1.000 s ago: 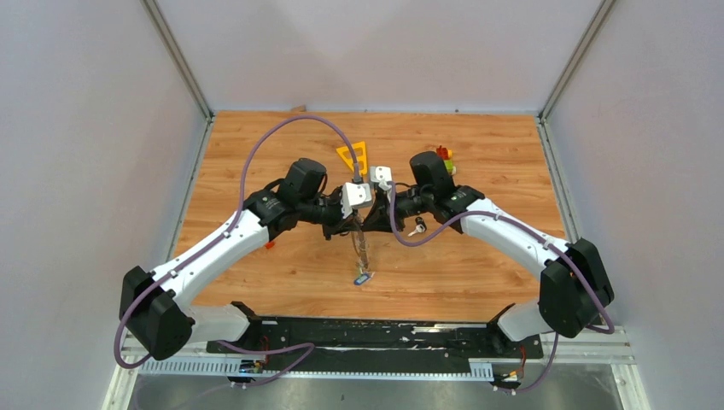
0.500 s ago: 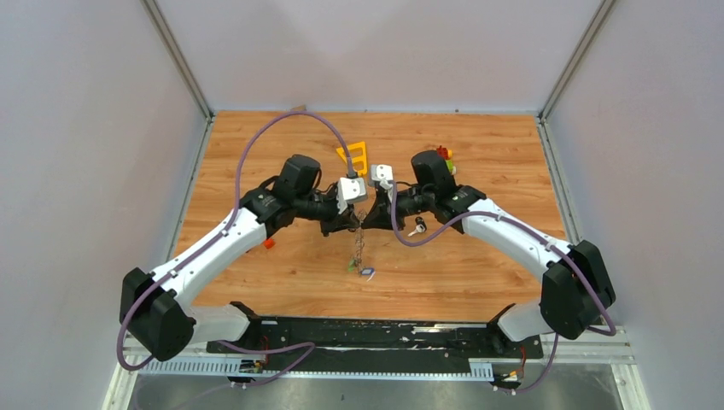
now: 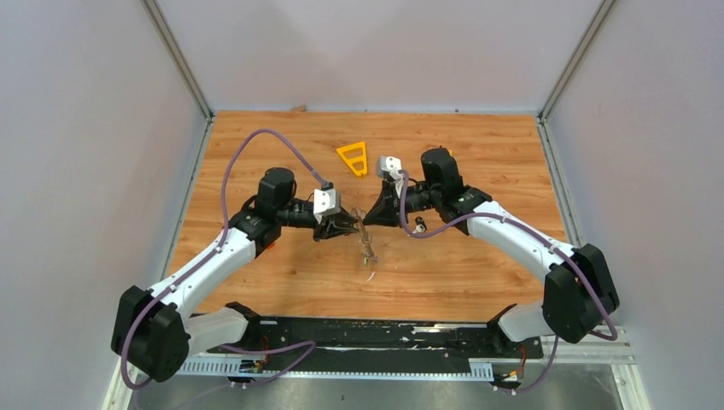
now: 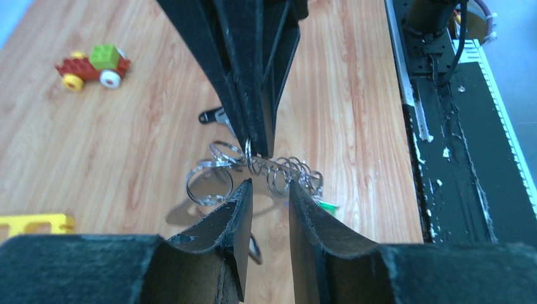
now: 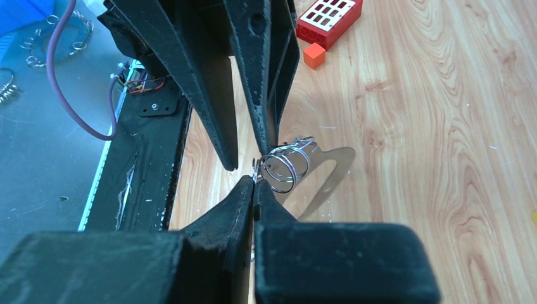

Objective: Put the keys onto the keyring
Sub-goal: Adjust the keyring.

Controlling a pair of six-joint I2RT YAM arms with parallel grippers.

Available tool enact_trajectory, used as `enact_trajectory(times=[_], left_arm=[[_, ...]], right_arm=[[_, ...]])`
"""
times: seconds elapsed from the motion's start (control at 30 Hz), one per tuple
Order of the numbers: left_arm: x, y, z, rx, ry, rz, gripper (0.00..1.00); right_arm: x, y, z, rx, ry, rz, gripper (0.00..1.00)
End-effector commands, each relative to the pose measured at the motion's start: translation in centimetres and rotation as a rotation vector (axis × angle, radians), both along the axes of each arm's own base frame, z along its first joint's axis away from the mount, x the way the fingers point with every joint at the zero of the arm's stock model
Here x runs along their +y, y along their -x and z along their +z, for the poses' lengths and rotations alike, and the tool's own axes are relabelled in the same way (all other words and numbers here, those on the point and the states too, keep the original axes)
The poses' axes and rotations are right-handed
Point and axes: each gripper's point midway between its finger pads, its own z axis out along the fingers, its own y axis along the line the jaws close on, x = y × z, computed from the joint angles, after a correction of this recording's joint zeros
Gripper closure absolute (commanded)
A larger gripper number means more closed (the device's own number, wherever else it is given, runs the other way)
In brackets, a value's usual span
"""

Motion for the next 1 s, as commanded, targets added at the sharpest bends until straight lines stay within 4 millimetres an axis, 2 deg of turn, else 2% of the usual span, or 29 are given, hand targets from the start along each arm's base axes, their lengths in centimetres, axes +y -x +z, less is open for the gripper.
enact_trajectory(times=[0.0,0.67,0.97], left_arm=[[-0.9,0.0,4.5,-0.199,0.144,-0.056,0.66],[-0.8,0.2,2.9,-0.231,0.164,-0.054,0.73],[-1.1,0.1,3.7,-0.216,0.203,-0.054,0.81]], right_arm=[[0.1,0.5,3.3,-0.034,-0.101,0.029,1.0],[0.0,0.6,3.6,-0.003,-0.13,0.044,1.0],[0.0,0.5,3.3,0.01,-0.134,0.042,1.0]])
